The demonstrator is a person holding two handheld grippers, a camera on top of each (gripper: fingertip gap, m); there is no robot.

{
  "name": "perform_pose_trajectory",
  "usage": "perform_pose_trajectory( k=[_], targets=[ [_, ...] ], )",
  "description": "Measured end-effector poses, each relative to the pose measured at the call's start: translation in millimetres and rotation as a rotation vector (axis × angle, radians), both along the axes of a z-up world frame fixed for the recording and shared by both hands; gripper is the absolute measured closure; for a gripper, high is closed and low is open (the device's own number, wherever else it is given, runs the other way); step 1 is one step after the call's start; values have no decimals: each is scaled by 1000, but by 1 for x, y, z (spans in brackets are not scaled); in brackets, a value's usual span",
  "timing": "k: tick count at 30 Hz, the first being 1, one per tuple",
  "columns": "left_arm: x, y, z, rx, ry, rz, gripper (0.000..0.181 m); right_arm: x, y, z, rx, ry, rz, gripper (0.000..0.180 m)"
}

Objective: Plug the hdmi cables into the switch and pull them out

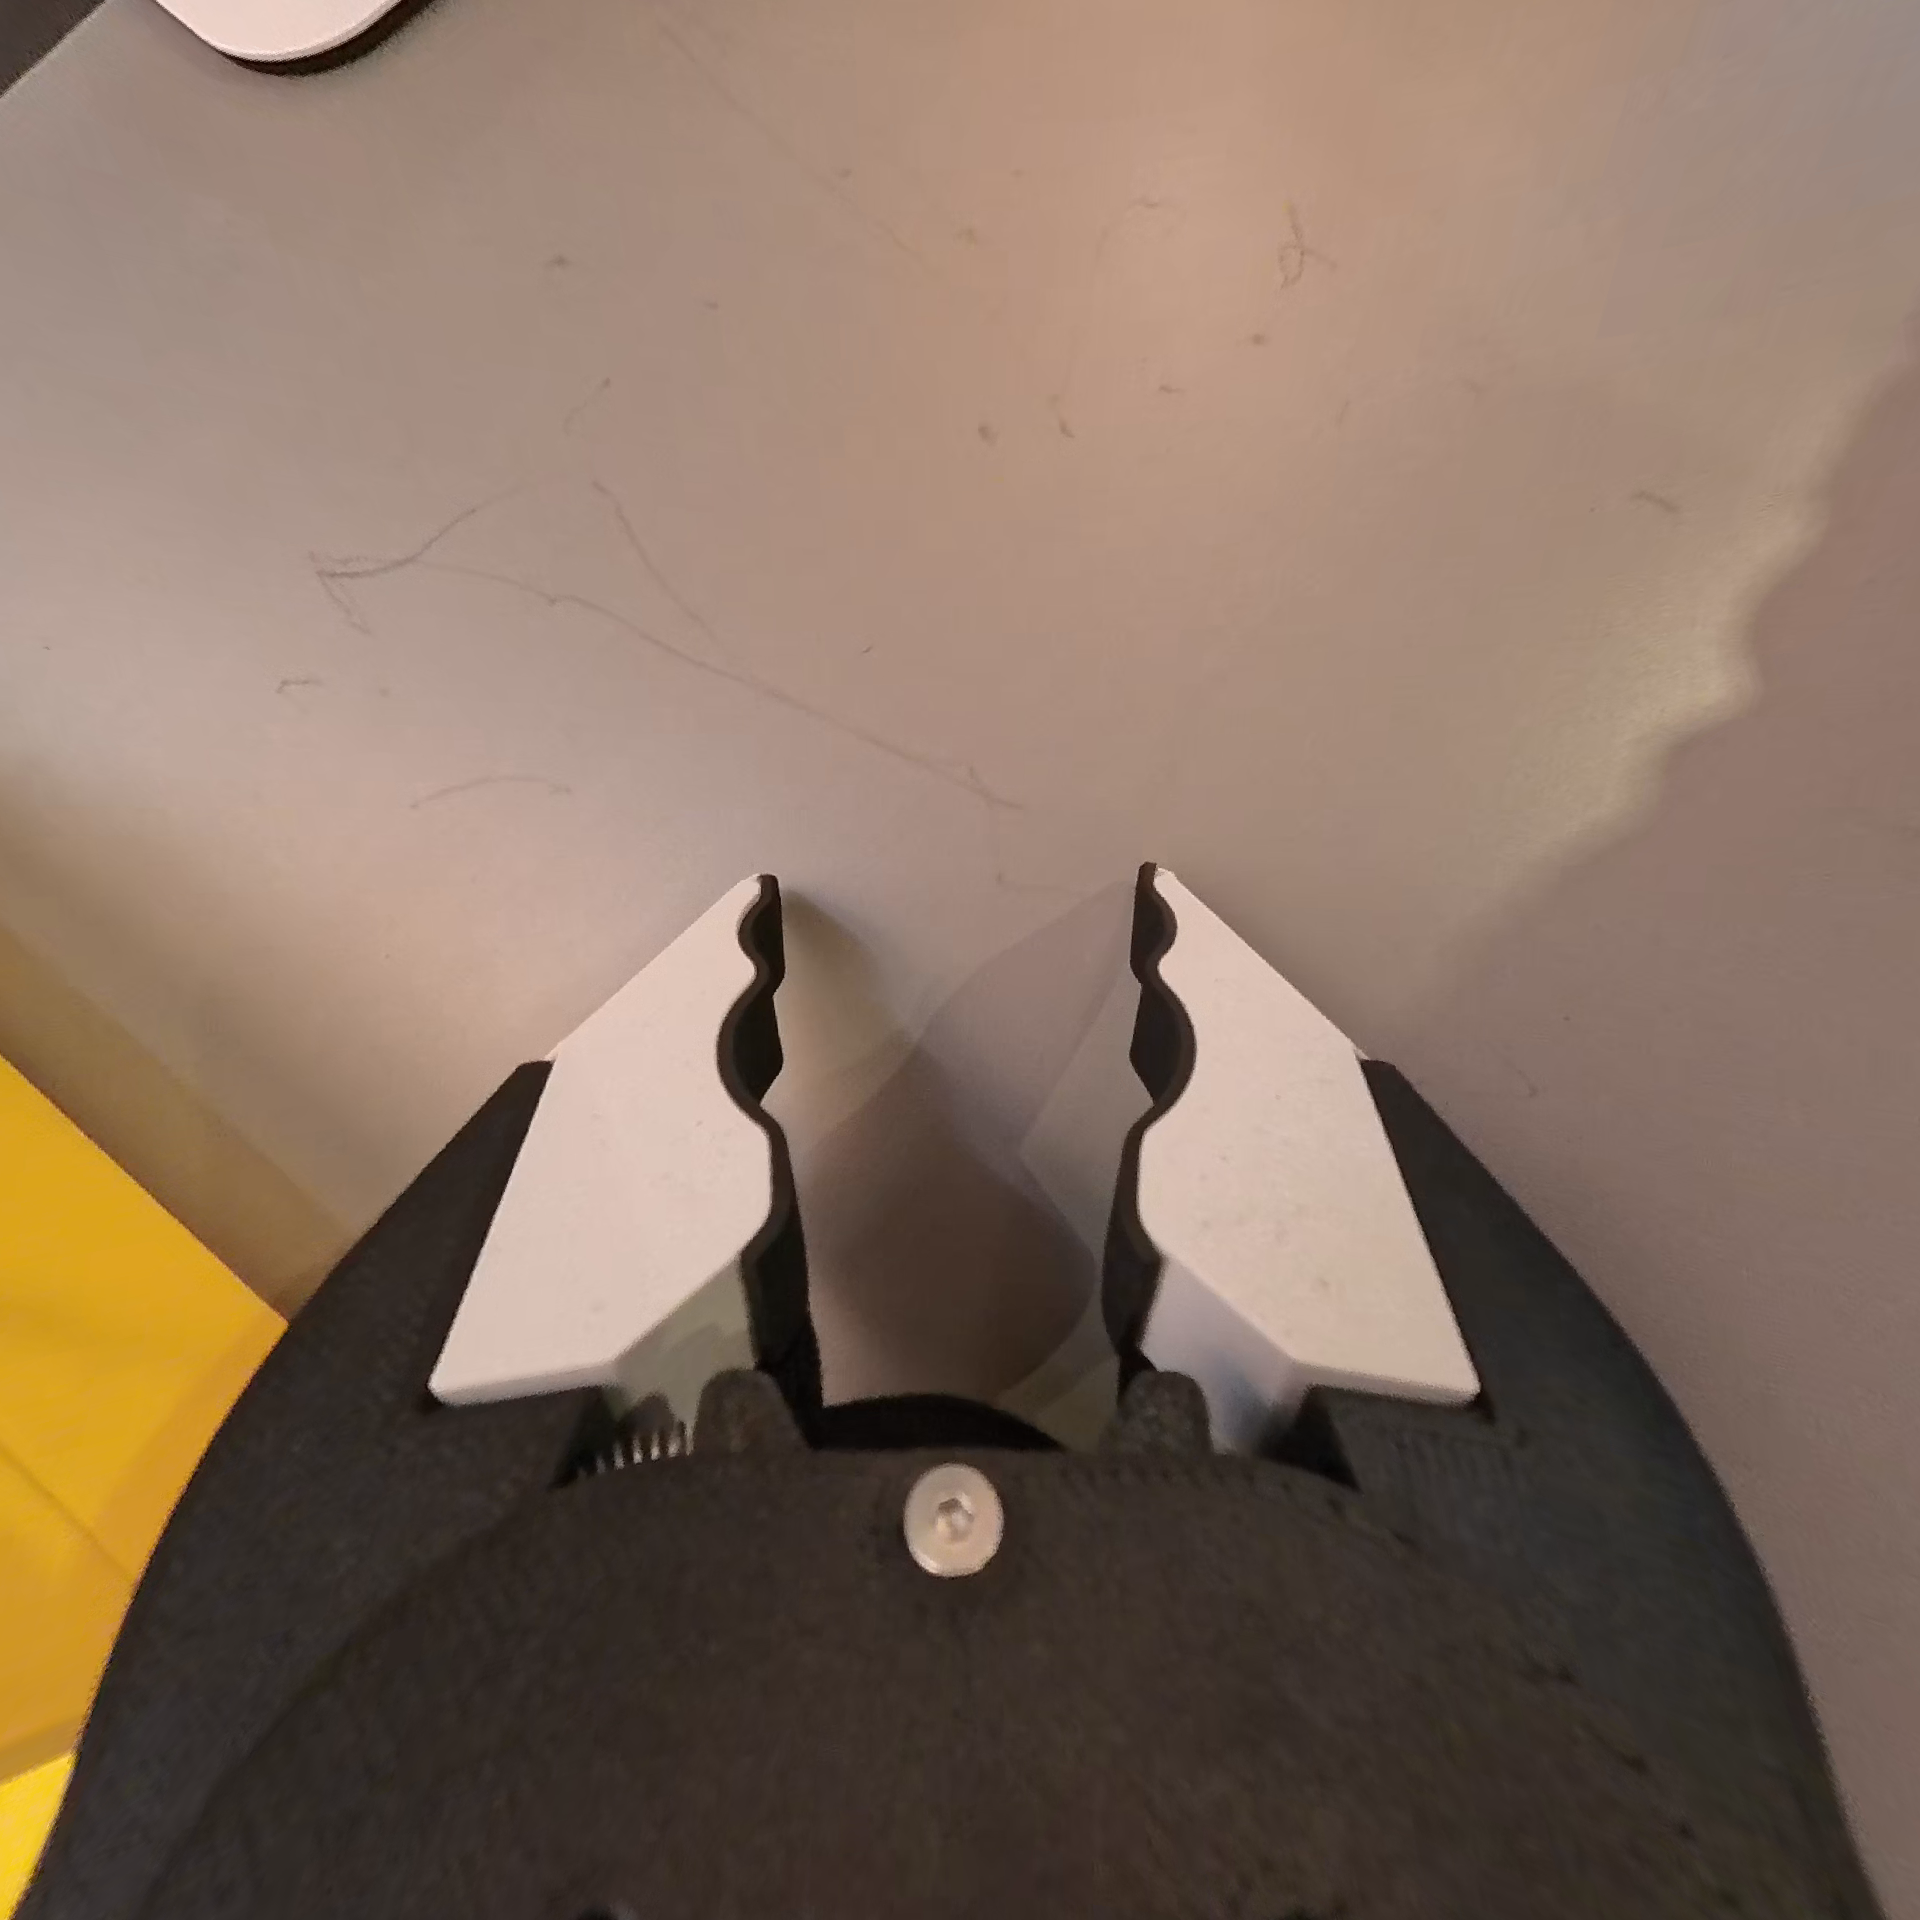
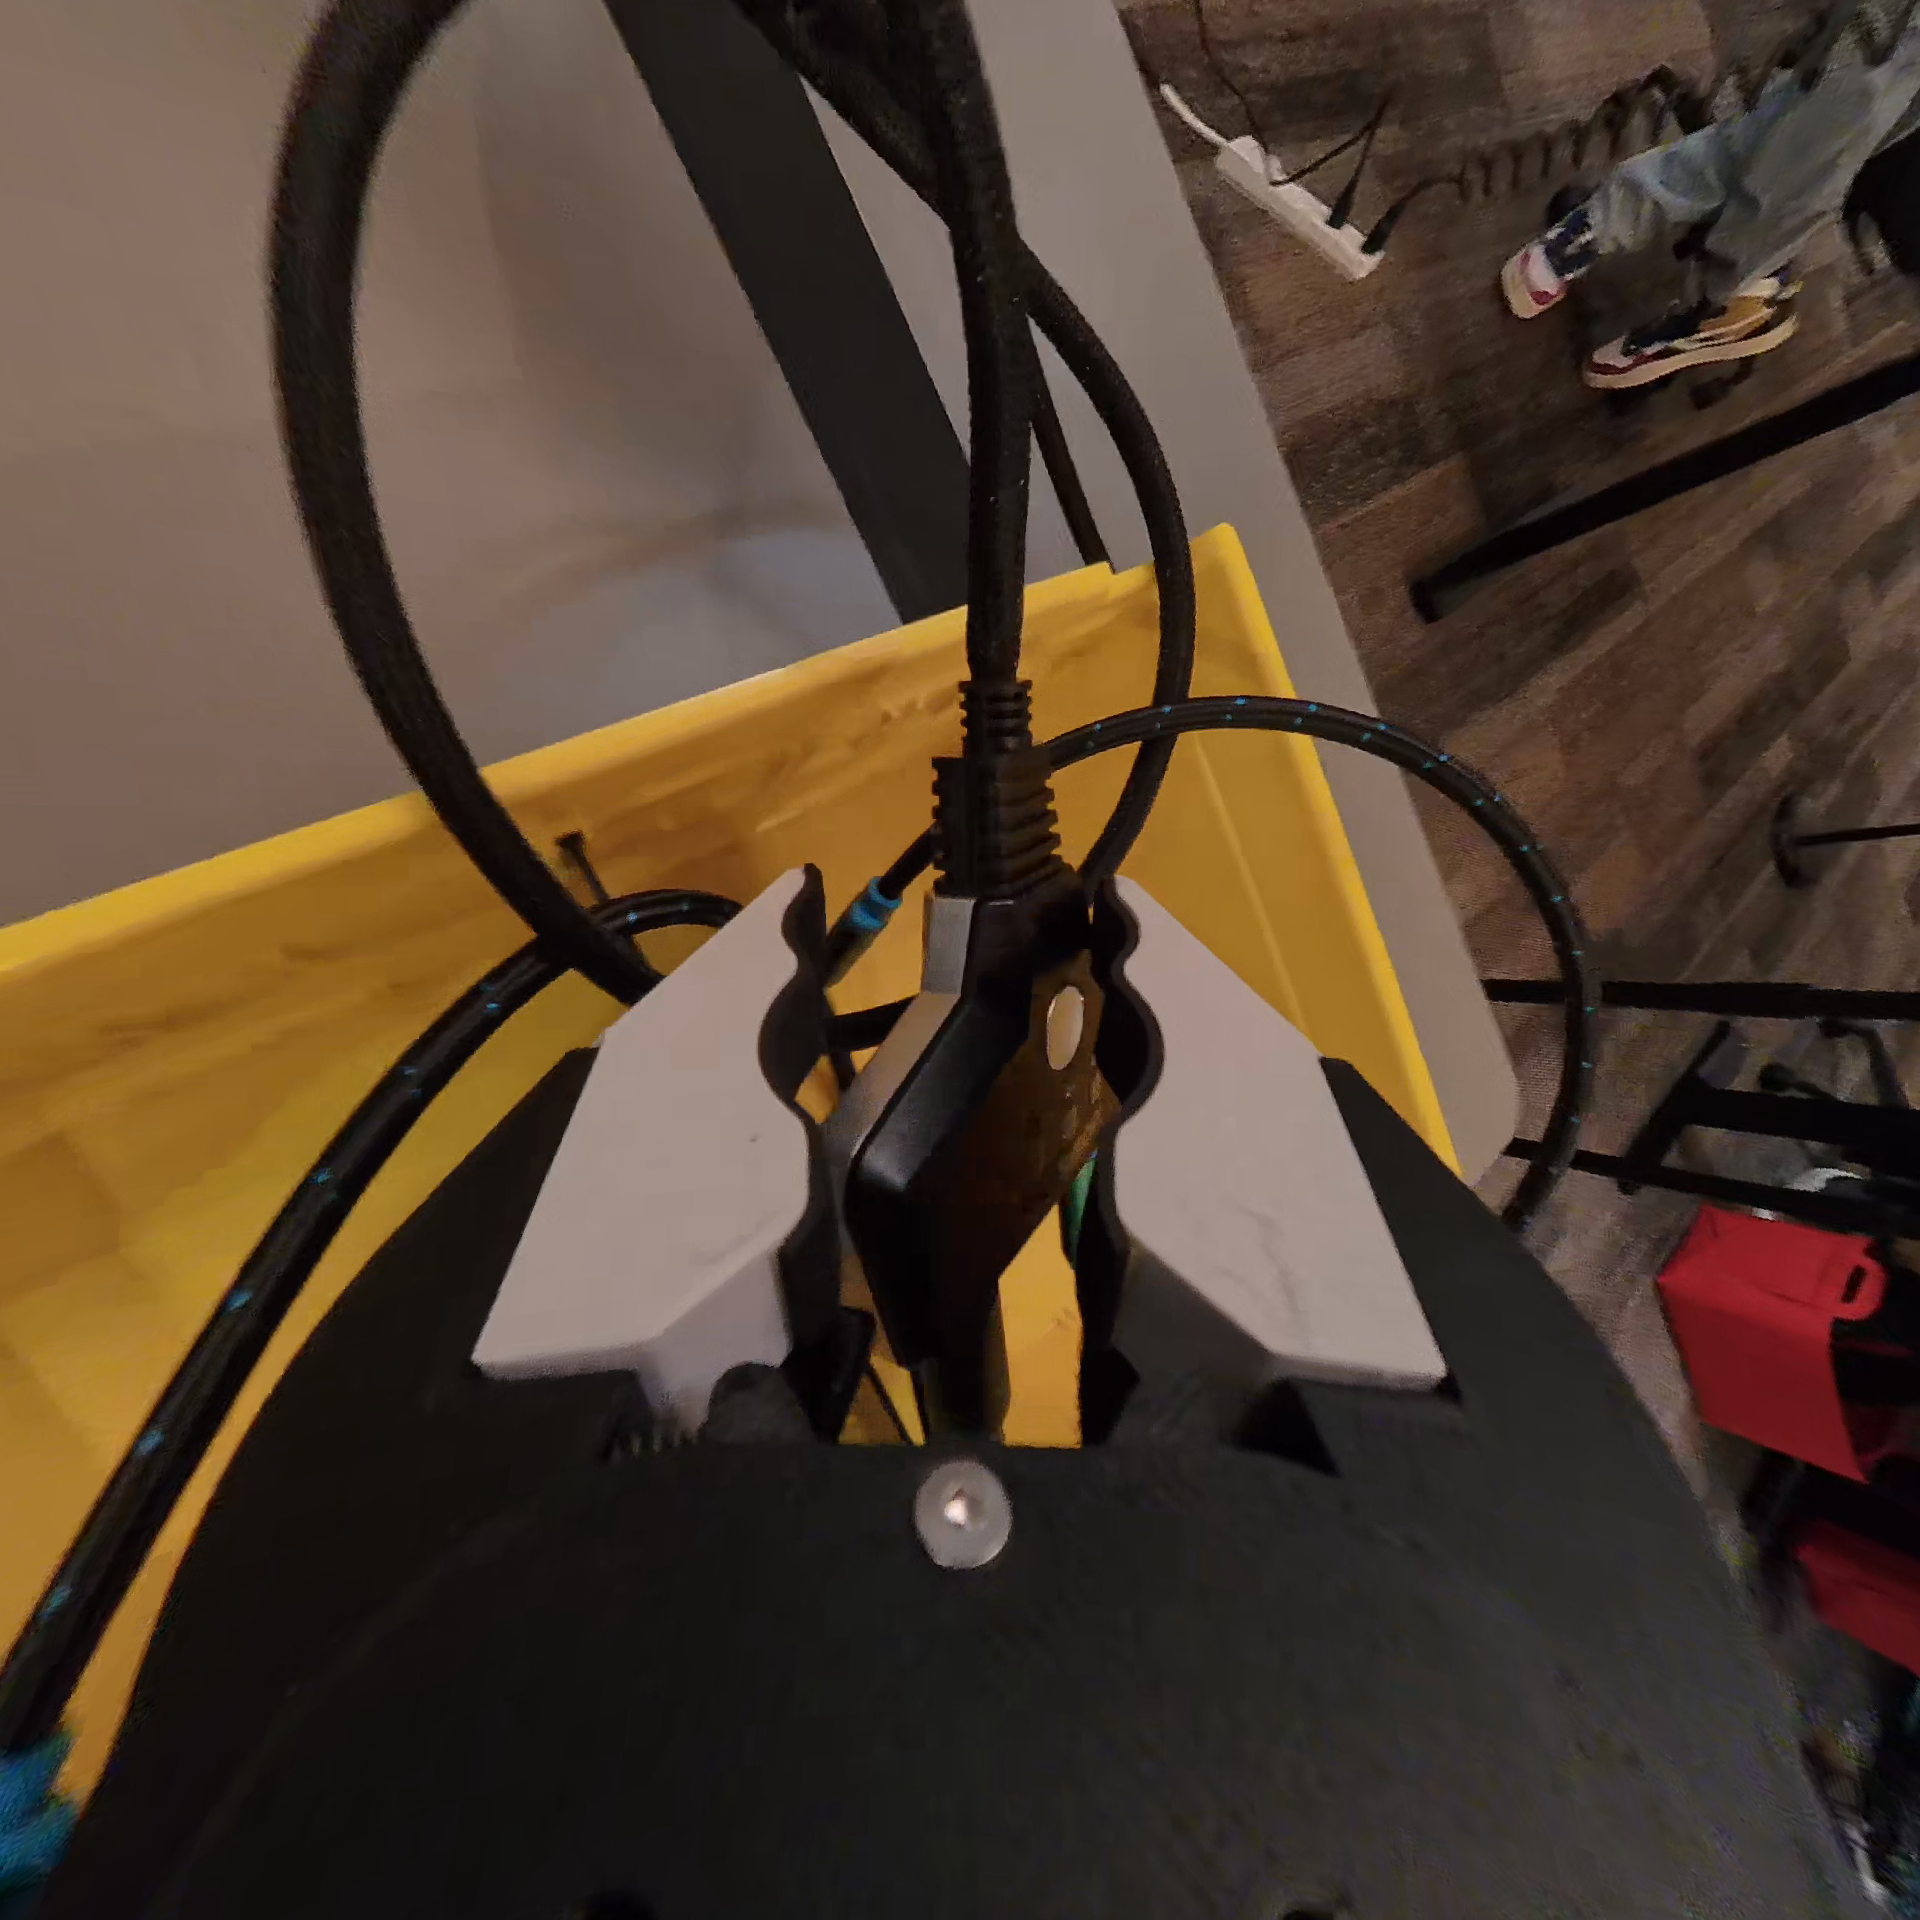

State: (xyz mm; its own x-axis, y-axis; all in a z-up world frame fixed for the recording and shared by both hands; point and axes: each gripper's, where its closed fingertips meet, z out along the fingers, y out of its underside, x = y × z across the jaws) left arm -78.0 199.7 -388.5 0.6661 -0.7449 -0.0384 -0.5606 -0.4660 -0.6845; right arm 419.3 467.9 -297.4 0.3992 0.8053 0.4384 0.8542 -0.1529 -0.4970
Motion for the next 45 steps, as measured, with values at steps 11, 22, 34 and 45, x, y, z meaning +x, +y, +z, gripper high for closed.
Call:
perform_pose_trajectory(
  k=[11,22,34,45],
  targets=[
    [0,0,0,-3,-2,-3,115,2,-27,16,-160,-16,40,147],
    [0,-1,0,-5,-4,-5,114,4,-6,-4,-257,144,-77,152],
    [1,-2,0,-5,-5,-7,114,11,6,-43,-365,65,-124,153],
    [4,-7,0,-6,8,-22,114,7,8,-59,-315,-195,-101,156]
  ],
)
